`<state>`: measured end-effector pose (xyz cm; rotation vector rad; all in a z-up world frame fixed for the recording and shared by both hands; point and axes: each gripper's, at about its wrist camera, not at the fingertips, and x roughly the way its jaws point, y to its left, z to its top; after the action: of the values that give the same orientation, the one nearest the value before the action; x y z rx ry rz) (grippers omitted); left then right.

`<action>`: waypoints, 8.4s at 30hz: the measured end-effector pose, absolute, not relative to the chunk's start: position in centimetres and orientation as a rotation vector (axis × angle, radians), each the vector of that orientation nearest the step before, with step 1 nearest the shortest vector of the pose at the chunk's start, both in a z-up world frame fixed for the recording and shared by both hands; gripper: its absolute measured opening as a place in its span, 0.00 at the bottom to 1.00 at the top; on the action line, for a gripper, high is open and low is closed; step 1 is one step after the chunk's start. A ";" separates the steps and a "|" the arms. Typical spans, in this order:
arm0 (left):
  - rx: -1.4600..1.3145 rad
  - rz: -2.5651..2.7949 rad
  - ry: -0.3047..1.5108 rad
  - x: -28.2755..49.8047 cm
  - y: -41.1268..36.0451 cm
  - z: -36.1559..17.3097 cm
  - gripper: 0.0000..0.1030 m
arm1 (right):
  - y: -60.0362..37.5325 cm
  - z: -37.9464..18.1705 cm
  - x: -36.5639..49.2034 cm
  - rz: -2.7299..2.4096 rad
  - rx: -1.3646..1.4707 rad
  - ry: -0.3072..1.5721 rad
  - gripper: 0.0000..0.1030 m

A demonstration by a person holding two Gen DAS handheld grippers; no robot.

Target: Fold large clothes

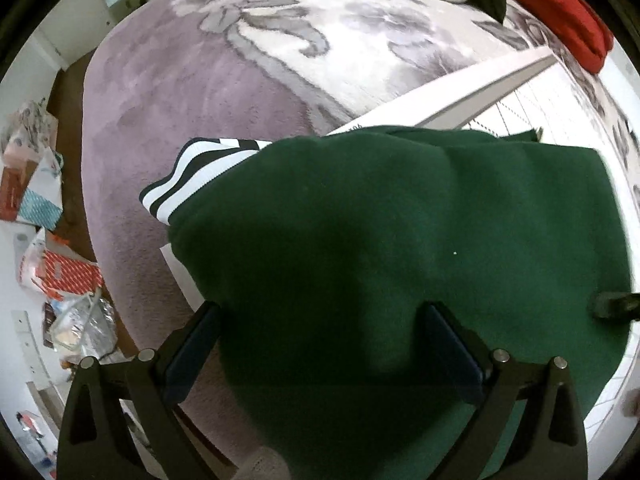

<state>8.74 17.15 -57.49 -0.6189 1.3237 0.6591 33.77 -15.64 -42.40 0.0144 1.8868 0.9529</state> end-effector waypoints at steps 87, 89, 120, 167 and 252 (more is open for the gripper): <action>-0.409 0.497 1.381 16.2 14.7 -54.1 1.00 | -22.7 -44.3 37.4 0.376 0.414 1.707 0.00; -0.379 0.484 1.376 16.3 14.3 -53.5 1.00 | -23.3 -42.0 37.2 0.389 0.401 1.708 0.06; -1.085 0.332 1.281 9.1 15.6 -61.5 1.00 | -41.3 -42.7 17.5 0.198 0.932 1.516 0.89; -0.938 0.212 0.800 20.5 15.5 -49.1 0.13 | -38.6 -35.3 33.0 0.603 1.071 1.237 0.37; -0.271 0.074 1.027 51.7 -9.6 -53.6 0.93 | -65.5 -30.9 60.3 -0.167 0.206 1.300 1.00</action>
<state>51.69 -9.60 -53.62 -0.2707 1.0266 0.0744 60.34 -65.51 -30.87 0.2057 1.2999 -0.1673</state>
